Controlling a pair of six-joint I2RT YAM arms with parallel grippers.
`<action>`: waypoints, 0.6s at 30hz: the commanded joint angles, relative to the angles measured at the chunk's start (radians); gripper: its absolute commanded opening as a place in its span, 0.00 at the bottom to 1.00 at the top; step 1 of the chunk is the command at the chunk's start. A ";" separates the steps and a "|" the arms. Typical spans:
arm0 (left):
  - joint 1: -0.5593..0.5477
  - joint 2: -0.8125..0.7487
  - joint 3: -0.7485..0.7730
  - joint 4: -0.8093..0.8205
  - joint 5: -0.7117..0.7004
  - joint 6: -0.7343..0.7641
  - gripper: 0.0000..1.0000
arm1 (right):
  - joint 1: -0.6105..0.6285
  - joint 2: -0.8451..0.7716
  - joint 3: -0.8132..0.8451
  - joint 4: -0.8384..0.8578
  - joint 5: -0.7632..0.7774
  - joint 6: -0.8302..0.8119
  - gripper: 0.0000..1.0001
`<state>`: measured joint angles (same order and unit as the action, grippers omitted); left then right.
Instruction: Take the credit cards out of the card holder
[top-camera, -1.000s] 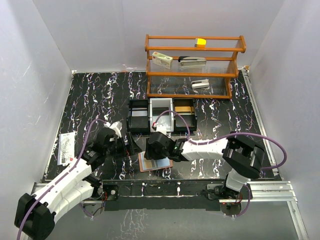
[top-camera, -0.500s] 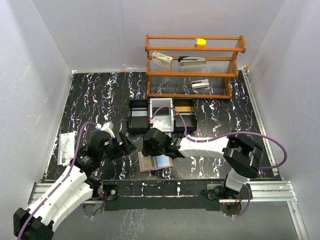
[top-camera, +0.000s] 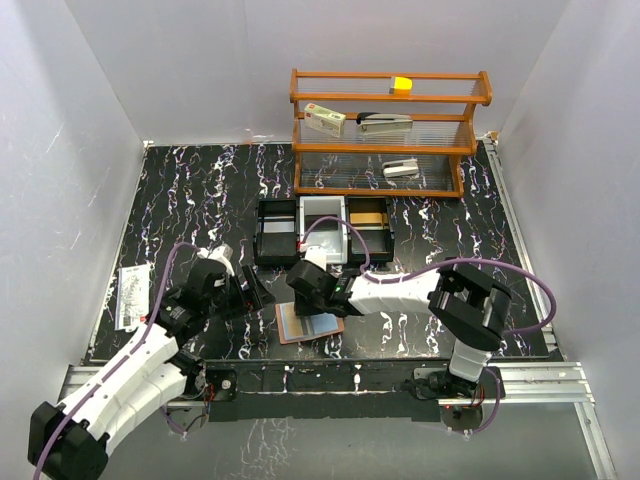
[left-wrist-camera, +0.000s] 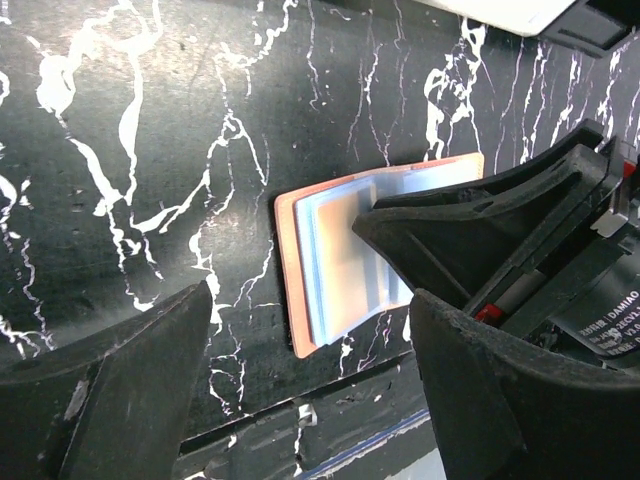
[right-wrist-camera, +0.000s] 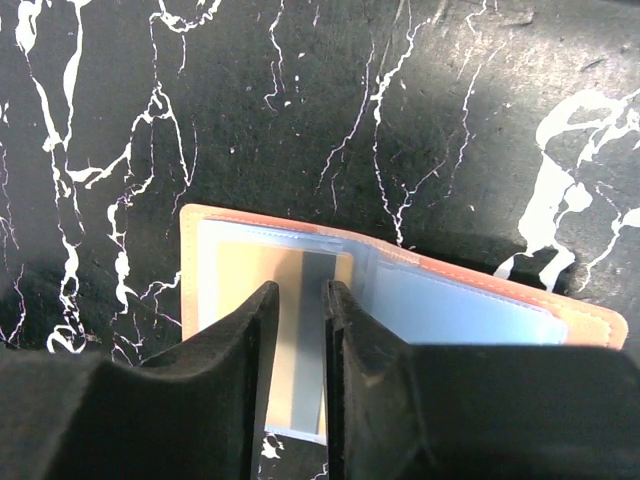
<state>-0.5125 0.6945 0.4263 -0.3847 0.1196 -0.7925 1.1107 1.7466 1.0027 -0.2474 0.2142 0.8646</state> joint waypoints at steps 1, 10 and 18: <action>0.002 0.039 0.020 0.070 0.094 0.024 0.77 | -0.006 0.005 -0.071 0.024 -0.016 0.006 0.19; 0.003 0.139 -0.002 0.167 0.205 0.038 0.65 | -0.076 -0.047 -0.186 0.154 -0.128 0.041 0.06; -0.001 0.232 -0.015 0.276 0.266 0.017 0.54 | -0.137 -0.054 -0.278 0.255 -0.225 0.086 0.05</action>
<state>-0.5125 0.8967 0.4221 -0.1806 0.3248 -0.7677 0.9966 1.6703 0.7918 0.0242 0.0254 0.9363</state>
